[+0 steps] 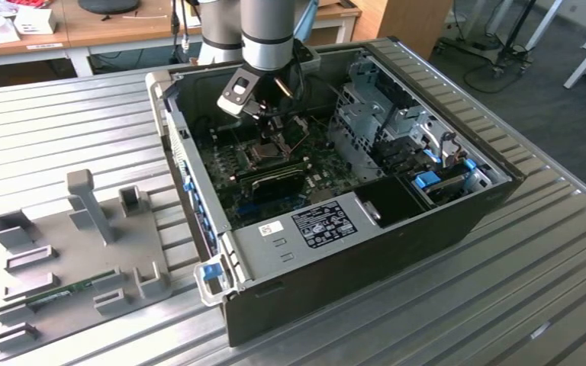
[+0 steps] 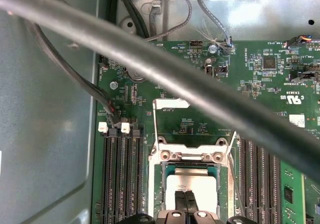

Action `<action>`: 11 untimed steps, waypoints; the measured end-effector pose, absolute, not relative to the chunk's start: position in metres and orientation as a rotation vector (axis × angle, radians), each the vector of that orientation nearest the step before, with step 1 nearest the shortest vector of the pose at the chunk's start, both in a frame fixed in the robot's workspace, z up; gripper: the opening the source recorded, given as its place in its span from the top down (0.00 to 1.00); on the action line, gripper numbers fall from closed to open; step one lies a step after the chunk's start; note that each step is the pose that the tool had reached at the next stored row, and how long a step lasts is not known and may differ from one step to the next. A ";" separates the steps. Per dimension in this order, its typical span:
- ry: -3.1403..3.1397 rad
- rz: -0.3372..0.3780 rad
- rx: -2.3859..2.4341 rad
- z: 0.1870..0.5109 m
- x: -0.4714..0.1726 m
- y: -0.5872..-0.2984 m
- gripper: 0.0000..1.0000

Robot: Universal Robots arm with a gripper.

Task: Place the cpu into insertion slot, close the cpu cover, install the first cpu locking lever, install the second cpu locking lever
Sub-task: 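Place the cpu into insertion slot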

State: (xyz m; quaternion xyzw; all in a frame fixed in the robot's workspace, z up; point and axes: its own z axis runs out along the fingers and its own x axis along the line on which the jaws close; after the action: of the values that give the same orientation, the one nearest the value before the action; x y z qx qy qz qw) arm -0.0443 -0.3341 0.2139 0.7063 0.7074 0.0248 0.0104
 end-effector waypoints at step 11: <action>2.201 0.060 2.197 0.214 -0.044 -0.334 0.90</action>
State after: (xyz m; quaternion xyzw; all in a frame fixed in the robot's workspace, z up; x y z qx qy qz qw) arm -0.0443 -0.3336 0.2139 0.7063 0.7075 0.0193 0.0155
